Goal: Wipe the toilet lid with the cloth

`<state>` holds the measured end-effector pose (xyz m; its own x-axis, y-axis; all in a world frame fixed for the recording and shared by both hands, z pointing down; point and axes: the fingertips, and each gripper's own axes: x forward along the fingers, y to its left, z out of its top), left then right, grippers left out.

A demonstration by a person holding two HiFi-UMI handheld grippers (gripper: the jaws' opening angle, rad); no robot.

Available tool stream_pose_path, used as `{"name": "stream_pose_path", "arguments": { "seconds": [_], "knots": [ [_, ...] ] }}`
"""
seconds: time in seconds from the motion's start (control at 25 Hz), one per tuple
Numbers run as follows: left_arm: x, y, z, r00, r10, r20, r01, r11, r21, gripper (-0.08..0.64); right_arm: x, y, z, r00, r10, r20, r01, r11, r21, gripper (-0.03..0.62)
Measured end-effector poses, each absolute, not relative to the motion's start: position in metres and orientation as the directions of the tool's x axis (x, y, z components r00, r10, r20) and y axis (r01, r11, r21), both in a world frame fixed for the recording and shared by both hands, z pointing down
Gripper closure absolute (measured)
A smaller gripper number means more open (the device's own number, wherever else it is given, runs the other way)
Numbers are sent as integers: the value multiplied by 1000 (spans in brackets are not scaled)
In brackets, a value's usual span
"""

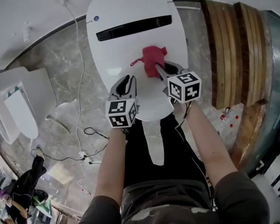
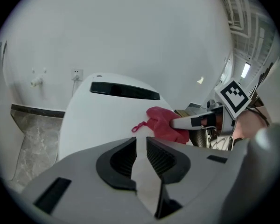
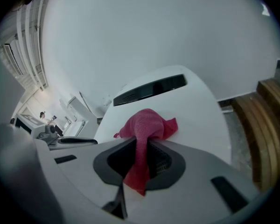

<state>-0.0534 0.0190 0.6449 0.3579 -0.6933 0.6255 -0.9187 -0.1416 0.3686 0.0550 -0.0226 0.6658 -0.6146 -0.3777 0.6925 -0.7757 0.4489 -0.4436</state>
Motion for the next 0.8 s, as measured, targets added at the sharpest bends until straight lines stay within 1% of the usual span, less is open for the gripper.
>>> {"name": "stream_pose_path", "arguments": {
  "seconds": [0.24,0.44,0.6,0.8],
  "knots": [
    [53,12,645,429,-663,613,-894,-214,394,483,176,-40,671,-539,-431,723,-836,378,-398,543],
    [98,15,641,440,-661,607,-889,-223,401,483,227,-39,684,-519,-440,733,-852,342,-397,543],
    [83,30,644,435,-662,611,-890,-211,405,483,221,-37,681,-504,-471,724,-863,312,-397,543],
    [27,59,649,415,-649,638,-902,-204,380,483,170,-18,653,-534,-497,684,-845,335,-417,543]
  ]
}}
